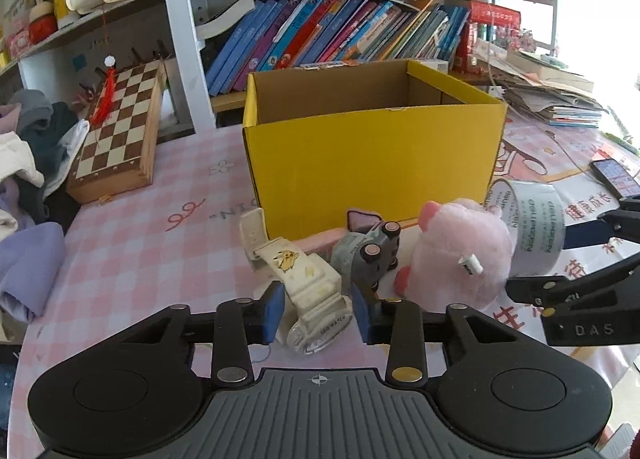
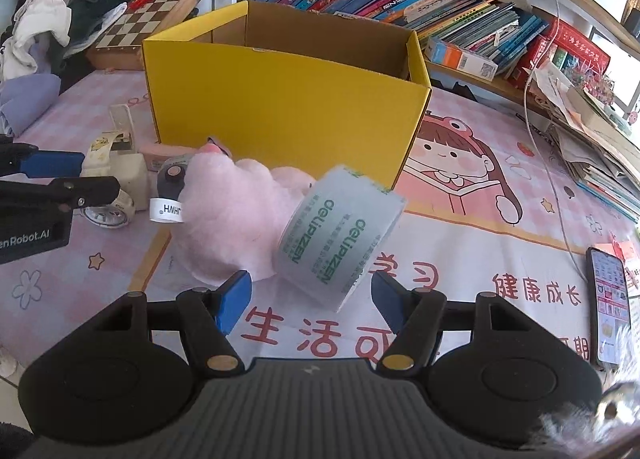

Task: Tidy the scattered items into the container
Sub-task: 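Grasp the cream watch toy with left gripper while right gripper approaches the tape roll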

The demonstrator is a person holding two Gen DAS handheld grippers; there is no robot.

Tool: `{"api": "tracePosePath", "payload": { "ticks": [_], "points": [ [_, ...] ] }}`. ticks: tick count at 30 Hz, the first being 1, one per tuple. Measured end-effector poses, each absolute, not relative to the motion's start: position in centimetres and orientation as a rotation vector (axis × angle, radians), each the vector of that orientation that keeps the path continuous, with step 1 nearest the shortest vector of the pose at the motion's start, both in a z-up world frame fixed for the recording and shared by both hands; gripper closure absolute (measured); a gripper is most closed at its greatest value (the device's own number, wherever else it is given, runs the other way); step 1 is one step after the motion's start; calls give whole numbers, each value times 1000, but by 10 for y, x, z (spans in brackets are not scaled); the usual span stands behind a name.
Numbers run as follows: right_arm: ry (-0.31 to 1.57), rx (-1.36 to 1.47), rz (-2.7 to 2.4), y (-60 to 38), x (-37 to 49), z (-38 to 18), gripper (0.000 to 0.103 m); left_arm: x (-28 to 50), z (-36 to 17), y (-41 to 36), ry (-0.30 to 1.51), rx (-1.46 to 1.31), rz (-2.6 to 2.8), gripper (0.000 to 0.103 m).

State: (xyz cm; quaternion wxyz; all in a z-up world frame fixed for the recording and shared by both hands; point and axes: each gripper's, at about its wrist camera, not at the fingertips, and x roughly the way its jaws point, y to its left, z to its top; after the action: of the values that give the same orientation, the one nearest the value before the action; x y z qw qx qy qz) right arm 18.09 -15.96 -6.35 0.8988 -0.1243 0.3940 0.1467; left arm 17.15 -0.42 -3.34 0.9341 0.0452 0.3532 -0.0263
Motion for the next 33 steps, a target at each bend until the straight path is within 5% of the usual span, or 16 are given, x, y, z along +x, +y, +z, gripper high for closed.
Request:
{"api": "tracePosePath", "payload": {
  "ticks": [5,8,16,19,21,23,33],
  "points": [
    [822,-257,310,-159,183,-66,38,168,-33,1,715,56,-61,76],
    [820,-255,312,-158,183,-66,38,157,-27,-5,659,133,-71,103],
    [820,-247,311,-156,184,-67,40,138,-23,-18,616,294,-75,103],
    [820,-248,314,-155,184,-67,40,144,-24,-8,654,241,-17,88],
    [820,-249,315,-155,184,-67,40,147,-25,2,671,185,35,63],
    [820,-251,317,-154,185,-67,40,149,-25,13,681,109,49,51],
    [812,-278,327,-154,184,-67,40,167,-35,15,729,26,28,49]
  ]
}}
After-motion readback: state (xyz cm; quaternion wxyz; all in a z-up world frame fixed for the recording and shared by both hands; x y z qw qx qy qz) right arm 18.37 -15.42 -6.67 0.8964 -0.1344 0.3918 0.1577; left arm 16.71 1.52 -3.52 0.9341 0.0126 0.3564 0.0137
